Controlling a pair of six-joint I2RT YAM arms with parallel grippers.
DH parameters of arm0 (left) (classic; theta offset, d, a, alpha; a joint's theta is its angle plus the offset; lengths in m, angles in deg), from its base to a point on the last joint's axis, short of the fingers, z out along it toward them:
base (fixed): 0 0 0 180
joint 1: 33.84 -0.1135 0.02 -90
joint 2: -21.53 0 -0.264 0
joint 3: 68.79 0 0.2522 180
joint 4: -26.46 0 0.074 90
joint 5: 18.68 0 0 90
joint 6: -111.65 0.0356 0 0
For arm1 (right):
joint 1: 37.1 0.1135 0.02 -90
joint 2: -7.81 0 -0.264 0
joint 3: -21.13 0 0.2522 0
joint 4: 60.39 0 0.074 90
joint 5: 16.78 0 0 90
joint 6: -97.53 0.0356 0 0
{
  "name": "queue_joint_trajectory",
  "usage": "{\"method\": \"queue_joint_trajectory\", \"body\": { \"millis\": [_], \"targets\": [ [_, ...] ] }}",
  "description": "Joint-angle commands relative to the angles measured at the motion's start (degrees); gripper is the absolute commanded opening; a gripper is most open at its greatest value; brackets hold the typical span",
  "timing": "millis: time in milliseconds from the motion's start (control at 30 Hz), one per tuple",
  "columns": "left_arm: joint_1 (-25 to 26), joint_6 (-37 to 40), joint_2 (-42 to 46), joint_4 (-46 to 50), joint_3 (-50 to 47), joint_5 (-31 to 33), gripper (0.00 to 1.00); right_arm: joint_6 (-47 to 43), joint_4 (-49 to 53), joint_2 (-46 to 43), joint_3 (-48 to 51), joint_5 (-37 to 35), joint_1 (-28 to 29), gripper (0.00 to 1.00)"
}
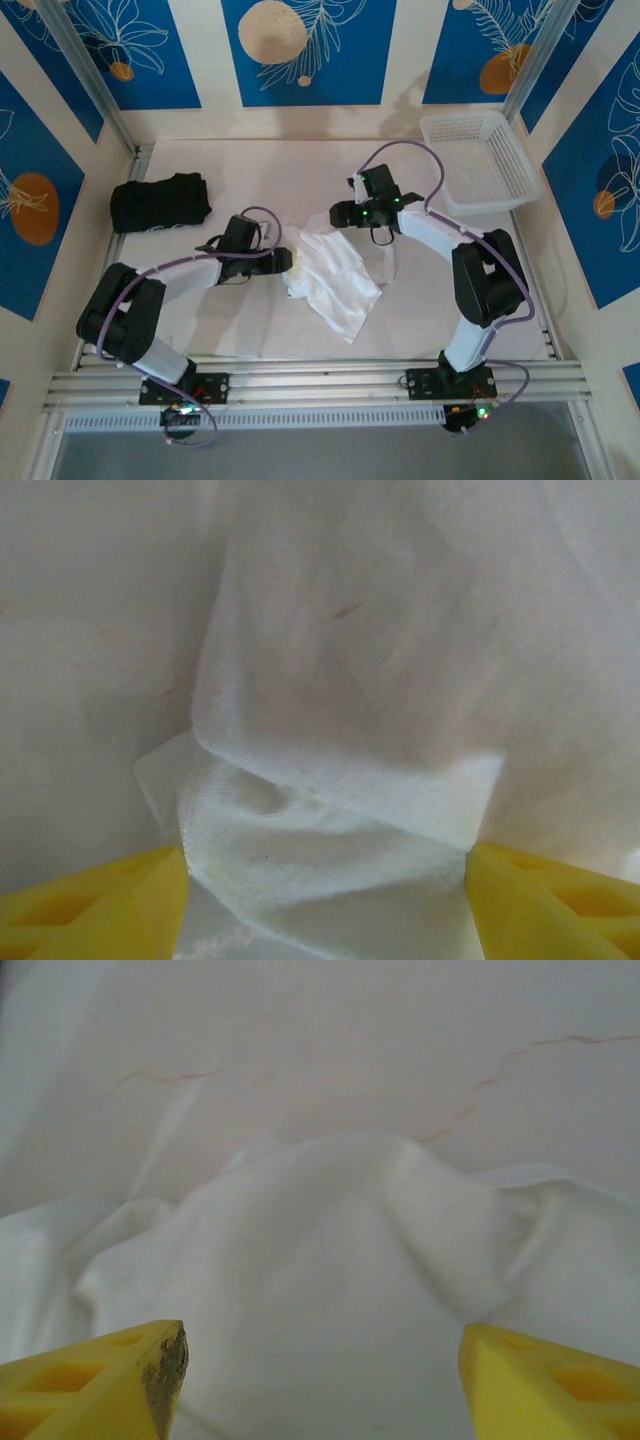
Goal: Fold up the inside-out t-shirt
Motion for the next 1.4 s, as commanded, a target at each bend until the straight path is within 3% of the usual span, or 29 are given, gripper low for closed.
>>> {"method": "queue_joint_trajectory", "body": {
  "millis": [0, 233, 400, 500, 533, 633, 800, 1033, 1167, 1267, 1300, 1333, 1367],
  "targets": [
    [-1.00, -0.77, -0.80, -3.56, -1.11, -1.50, 0.73, -1.82, 2.68, 3.25, -4.36, -0.15, -1.85, 0.73],
    [-1.27, -1.54, -3.70, -6.24, -1.33, -3.30, 0.68, -7.37, 11.96, 16.43, -16.54, -5.91, -1.02, 0.74],
    [-1.26, -1.79, -5.26, -7.16, -0.74, -4.19, 0.59, -10.12, 16.26, 21.63, -21.32, -9.51, 1.54, 0.78],
    [-1.26, -1.98, -6.57, -7.98, -0.44, -5.10, 0.52, -11.43, 19.40, 25.36, -25.06, -11.70, 2.72, 0.75],
    [-1.27, -2.07, -6.80, -8.28, -0.43, -5.27, 0.49, -11.80, 20.20, 26.45, -26.30, -12.43, 2.96, 0.69],
    [-1.41, -2.23, -6.50, -9.25, -0.47, -5.21, 0.27, -12.50, 19.76, 26.93, -27.99, -14.09, 2.97, 0.41],
    [-3.06, -1.11, -2.79, -8.17, 2.00, -4.24, 0.00, -14.84, 16.58, 22.57, -30.97, -15.22, 1.49, 0.02],
    [-4.55, 5.36, 13.35, 1.43, 12.41, 1.55, 0.00, -16.59, 7.92, 4.21, -29.93, -10.84, -1.88, 0.00],
    [-3.78, 8.19, 23.47, 3.79, 14.35, 0.48, 0.00, -14.61, 0.73, -10.27, -20.30, -5.08, -4.96, 0.00],
    [-1.72, 10.67, 30.07, 4.93, 10.62, -0.88, 0.00, -12.41, -2.80, -19.91, -9.46, -2.64, -6.88, 0.02],
    [-1.08, 10.94, 31.80, 5.49, 8.83, -1.36, 0.07, -11.62, -3.12, -22.11, -6.27, -2.56, -7.21, 0.07],
    [-0.38, 11.10, 33.74, 6.05, 6.42, -2.23, 0.23, -10.82, -3.11, -24.27, -2.45, -2.63, -7.33, 0.14],
    [0.17, 11.02, 35.55, 6.90, 3.87, -3.18, 0.33, -10.48, -2.64, -26.04, 0.56, -3.10, -7.33, 0.20]
  ]
}}
